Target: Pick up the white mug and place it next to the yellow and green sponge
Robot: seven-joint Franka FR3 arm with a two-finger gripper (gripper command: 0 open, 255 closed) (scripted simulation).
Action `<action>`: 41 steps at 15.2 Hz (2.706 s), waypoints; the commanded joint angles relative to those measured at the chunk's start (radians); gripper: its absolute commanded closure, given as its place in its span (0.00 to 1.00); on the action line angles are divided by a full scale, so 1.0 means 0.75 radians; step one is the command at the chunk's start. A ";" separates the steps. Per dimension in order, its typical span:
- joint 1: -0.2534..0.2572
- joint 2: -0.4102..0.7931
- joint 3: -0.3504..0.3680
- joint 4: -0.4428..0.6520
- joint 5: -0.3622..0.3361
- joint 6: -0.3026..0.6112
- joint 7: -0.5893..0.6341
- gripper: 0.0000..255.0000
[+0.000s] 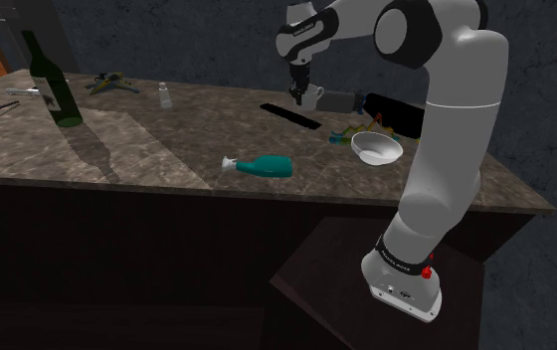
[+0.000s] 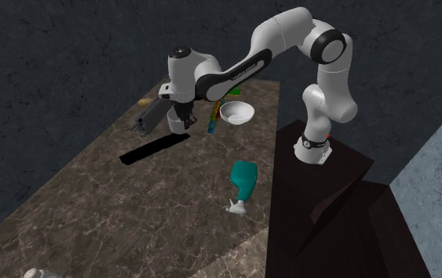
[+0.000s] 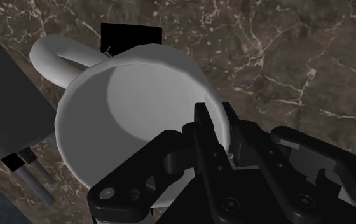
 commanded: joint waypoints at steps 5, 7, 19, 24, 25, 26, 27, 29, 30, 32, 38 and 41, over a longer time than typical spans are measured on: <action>0.000 -0.023 -0.003 0.080 0.000 -0.100 -0.017 1.00; 0.000 -0.029 -0.003 0.107 -0.001 -0.133 -0.022 1.00; -0.077 -0.233 -0.075 -0.124 -0.054 -0.070 -0.156 1.00; -0.141 -0.337 -0.136 -0.274 -0.089 0.006 -0.261 1.00; -0.155 -0.355 -0.149 -0.300 -0.095 0.020 -0.284 1.00; -0.169 -0.371 -0.163 -0.323 -0.101 0.033 -0.307 1.00; -0.183 -0.386 -0.177 -0.345 -0.106 0.046 -0.331 1.00; -0.212 -0.413 -0.206 -0.384 -0.116 0.071 -0.381 1.00; -0.226 -0.424 -0.221 -0.401 -0.120 0.084 -0.407 1.00; -0.256 -0.443 -0.252 -0.431 -0.126 0.108 -0.462 1.00; -0.345 -0.466 -0.354 -0.484 -0.123 0.175 -0.644 1.00; -0.389 -0.458 -0.408 -0.491 -0.106 0.206 -0.748 1.00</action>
